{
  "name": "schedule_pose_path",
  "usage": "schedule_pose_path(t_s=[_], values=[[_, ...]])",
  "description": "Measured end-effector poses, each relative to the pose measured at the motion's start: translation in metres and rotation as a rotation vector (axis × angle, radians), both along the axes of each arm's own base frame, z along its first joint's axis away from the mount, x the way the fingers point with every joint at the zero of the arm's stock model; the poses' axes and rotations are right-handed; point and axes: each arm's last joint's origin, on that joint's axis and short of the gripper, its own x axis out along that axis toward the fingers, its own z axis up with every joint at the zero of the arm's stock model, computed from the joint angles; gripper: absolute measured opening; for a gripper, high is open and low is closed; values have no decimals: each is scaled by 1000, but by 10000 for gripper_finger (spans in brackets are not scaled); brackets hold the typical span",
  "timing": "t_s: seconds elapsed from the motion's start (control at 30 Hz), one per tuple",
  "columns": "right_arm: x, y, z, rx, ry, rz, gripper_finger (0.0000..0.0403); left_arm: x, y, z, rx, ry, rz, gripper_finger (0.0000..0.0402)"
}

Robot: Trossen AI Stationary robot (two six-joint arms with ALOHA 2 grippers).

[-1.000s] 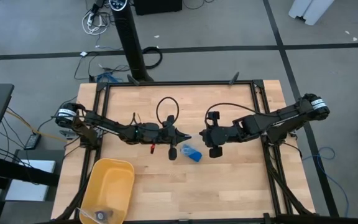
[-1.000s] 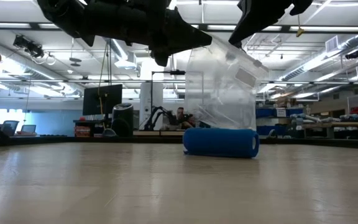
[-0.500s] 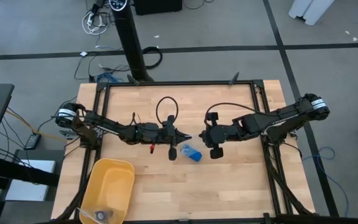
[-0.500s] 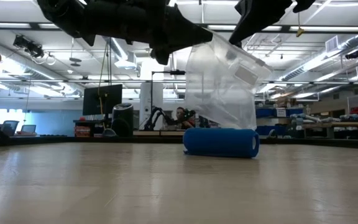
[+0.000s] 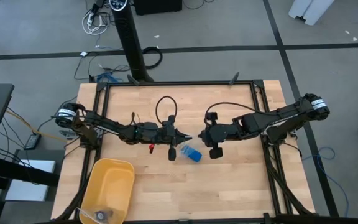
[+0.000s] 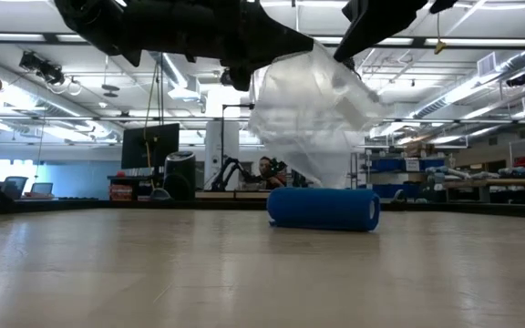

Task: Roll bandage
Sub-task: Open the zip bag

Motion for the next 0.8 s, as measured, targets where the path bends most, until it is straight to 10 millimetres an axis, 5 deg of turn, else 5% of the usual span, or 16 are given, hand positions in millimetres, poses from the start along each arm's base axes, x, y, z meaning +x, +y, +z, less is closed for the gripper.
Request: schedule_pose_path(t_s=[0.8], values=[[1, 0, 0, 90, -6, 1, 12, 0, -1, 2, -3, -21, -18, 1]])
